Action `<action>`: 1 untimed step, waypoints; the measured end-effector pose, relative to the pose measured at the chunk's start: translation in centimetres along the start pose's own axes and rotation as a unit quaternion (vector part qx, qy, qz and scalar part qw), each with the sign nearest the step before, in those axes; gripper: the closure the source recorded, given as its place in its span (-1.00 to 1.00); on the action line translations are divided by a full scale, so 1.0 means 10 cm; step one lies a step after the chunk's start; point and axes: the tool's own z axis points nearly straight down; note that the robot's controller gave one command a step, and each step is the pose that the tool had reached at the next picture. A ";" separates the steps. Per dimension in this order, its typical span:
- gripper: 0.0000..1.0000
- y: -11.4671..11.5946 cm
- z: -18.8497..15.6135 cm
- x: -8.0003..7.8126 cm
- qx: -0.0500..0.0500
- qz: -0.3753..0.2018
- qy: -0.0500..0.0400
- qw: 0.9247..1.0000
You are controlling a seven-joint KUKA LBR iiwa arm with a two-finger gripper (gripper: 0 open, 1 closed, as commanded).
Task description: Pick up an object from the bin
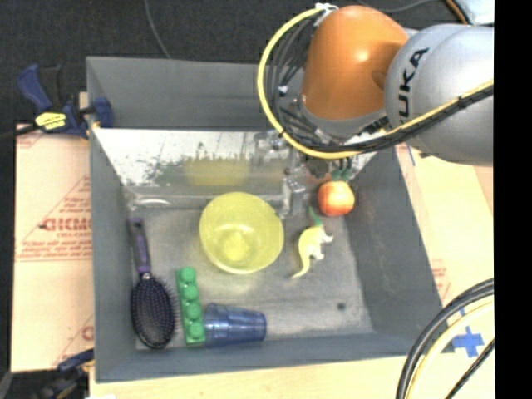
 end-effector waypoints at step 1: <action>-1.00 0.14 0.65 0.50 -0.001 0.074 0.006 0.997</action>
Offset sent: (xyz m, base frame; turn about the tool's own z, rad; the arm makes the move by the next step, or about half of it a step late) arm -0.0396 0.0012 -0.0665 -0.0018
